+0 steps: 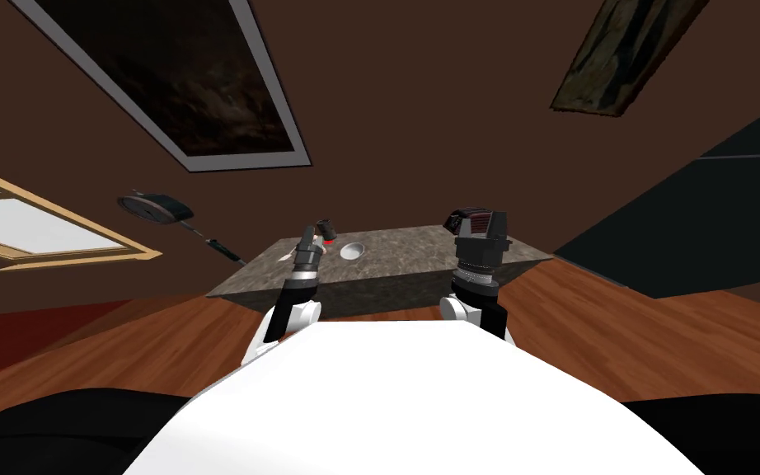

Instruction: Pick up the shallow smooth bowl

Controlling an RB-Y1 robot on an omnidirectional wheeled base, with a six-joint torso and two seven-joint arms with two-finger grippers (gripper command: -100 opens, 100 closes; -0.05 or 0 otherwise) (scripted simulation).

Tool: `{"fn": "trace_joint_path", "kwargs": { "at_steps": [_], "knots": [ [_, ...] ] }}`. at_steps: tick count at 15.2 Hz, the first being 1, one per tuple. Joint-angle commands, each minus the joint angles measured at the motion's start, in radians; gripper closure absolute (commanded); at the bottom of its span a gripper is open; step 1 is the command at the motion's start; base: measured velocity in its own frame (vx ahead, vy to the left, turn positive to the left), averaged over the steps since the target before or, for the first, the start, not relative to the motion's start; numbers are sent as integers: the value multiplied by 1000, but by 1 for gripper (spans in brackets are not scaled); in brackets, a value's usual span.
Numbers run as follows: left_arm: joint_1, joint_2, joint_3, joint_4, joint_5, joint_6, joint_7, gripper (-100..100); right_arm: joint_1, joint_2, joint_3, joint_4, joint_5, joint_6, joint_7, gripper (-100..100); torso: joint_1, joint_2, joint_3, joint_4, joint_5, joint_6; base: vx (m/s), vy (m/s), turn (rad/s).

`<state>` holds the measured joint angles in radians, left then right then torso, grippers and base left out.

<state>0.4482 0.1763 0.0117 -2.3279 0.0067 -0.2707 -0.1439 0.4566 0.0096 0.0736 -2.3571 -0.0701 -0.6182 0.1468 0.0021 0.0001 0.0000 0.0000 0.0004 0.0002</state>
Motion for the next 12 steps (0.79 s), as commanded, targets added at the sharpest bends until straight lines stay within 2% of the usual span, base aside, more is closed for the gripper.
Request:
{"fn": "trace_joint_path", "kwargs": {
  "at_steps": [1,12],
  "knots": [
    [-13,17,7,12,5,50,7,-100,0,0,0,0,0,0,0,0,0,0,0,0,0,0,-11,34,-130],
    [-53,68,35,52,24,260,33,-100,0,0,0,0,0,0,0,0,0,0,0,0,0,0,-8,30,-113]
  ]
}}
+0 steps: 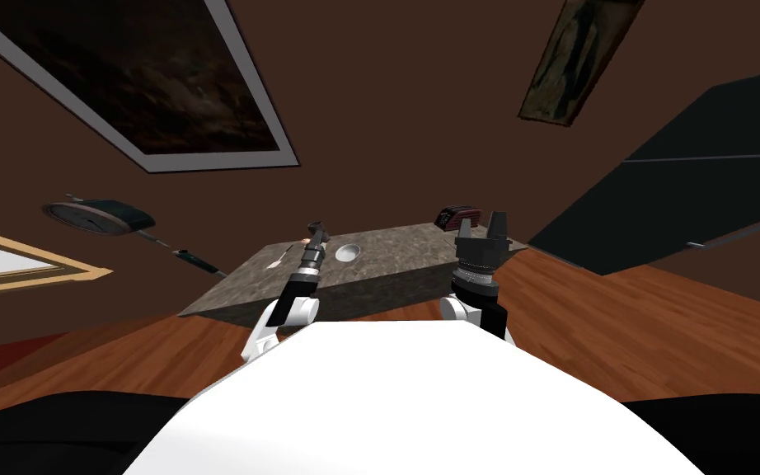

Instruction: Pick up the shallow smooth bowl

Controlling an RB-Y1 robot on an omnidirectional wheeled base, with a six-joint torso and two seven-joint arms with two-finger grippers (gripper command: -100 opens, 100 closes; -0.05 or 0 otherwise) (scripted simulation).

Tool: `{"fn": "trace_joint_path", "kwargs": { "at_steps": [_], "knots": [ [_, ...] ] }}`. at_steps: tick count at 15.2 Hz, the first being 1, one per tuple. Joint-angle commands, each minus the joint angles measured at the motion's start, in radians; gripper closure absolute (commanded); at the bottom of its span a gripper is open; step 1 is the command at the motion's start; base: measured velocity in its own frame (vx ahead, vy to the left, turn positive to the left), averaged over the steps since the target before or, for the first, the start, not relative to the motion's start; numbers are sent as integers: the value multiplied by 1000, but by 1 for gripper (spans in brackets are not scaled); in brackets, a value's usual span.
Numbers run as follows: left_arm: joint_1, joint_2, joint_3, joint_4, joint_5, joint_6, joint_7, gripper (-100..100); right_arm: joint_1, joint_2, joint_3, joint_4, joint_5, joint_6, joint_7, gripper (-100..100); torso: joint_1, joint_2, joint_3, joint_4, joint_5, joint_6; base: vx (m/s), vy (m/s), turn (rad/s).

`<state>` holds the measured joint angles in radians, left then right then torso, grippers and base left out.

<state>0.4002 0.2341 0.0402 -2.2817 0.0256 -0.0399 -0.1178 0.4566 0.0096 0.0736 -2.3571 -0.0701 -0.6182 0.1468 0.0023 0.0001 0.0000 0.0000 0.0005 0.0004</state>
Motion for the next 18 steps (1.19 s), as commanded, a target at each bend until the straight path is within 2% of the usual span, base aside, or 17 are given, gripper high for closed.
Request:
{"fn": "trace_joint_path", "kwargs": {
  "at_steps": [1,10,12,13,18],
  "knots": [
    [-5,11,7,6,5,50,7,-100,0,0,0,0,0,0,0,0,0,0,0,0,0,0,-11,31,-135],
    [-40,46,31,39,21,229,28,-100,0,0,0,0,0,0,0,0,0,0,0,0,0,0,-11,28,-120],
    [-40,46,31,39,21,246,28,-100,0,0,0,0,0,0,0,0,0,0,0,0,0,0,-8,22,-24],
    [-52,57,39,50,27,284,36,-100,0,0,0,0,0,0,0,0,0,0,0,0,0,-1,-9,20,-118],
    [-64,68,47,62,32,375,44,-100,0,0,0,0,0,0,0,0,0,0,0,0,0,0,-10,28,-123]
  ]
}}
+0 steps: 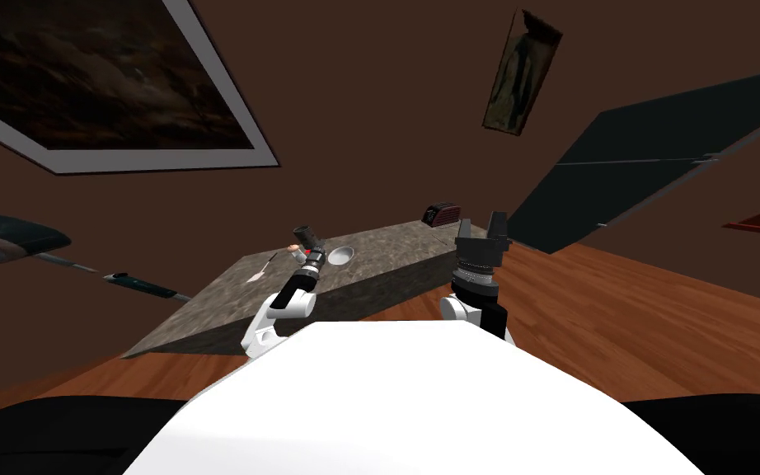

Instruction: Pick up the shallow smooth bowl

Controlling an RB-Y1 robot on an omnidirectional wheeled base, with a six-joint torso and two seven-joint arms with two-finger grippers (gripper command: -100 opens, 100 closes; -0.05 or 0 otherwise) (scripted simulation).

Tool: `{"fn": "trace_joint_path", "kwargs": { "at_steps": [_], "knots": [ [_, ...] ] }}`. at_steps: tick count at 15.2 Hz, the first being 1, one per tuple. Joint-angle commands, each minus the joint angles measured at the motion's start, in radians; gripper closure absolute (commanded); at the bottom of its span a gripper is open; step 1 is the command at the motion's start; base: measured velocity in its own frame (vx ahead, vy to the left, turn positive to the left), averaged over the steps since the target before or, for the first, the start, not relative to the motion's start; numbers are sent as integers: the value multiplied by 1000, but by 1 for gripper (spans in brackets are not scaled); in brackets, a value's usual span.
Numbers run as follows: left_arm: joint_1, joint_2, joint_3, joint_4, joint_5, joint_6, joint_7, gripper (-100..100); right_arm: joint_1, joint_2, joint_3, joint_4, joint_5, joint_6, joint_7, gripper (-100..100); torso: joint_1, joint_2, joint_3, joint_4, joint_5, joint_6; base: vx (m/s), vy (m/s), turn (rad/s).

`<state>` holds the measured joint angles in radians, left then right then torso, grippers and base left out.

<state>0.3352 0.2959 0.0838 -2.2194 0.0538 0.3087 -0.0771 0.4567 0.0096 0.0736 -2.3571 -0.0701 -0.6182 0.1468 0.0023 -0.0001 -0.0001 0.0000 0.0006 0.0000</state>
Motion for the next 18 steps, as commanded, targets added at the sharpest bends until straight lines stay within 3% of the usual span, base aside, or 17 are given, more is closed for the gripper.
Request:
{"fn": "trace_joint_path", "kwargs": {
  "at_steps": [1,8,18],
  "knots": [
    [-11,17,12,12,10,50,11,-100,0,0,0,0,0,0,0,0,0,0,0,0,0,0,-10,29,-153],
    [-24,27,21,23,16,157,18,-100,0,0,0,0,0,0,0,0,0,0,0,0,0,0,-11,24,-87],
    [-61,54,46,58,33,353,42,-100,0,0,0,0,0,0,0,0,0,0,0,0,0,0,-11,23,-113]
  ]
}}
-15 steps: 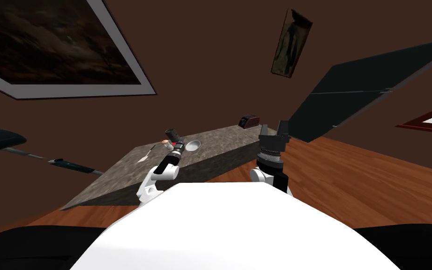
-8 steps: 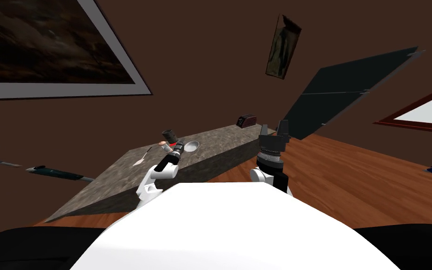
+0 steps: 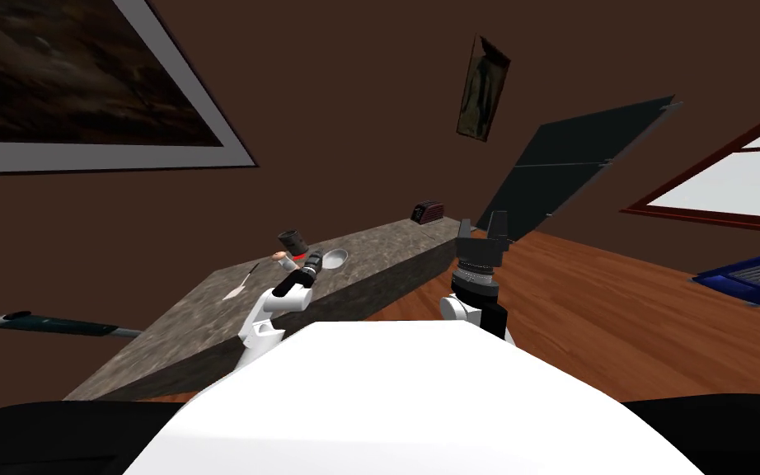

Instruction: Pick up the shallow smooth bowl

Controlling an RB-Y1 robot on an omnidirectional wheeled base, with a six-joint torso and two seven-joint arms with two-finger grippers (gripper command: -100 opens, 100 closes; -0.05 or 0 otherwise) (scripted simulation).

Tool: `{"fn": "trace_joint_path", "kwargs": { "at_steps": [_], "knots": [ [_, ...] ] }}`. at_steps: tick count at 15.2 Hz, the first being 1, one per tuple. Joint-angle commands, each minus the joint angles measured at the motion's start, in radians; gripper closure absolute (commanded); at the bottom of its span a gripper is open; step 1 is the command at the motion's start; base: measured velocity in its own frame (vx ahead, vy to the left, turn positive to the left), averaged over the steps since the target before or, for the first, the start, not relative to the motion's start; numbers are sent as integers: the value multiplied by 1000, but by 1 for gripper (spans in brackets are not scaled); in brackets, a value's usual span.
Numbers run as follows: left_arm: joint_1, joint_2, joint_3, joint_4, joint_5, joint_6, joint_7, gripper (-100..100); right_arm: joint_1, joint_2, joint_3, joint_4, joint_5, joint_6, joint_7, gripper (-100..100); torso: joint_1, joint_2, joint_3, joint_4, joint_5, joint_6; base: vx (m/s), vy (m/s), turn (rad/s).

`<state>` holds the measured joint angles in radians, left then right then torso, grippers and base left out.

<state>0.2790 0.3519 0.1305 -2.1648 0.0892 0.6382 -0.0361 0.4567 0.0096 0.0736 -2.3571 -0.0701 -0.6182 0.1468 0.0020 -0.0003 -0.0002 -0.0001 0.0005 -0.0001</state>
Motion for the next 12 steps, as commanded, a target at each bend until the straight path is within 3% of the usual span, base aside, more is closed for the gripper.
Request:
{"fn": "trace_joint_path", "kwargs": {
  "at_steps": [1,12],
  "knots": [
    [-17,7,8,15,3,50,8,-100,0,0,0,0,0,0,0,0,0,0,0,0,0,0,-14,26,-187],
    [-53,30,32,48,20,272,31,-100,0,0,0,0,0,0,0,0,0,0,0,0,0,0,-15,26,-117]
  ]
}}
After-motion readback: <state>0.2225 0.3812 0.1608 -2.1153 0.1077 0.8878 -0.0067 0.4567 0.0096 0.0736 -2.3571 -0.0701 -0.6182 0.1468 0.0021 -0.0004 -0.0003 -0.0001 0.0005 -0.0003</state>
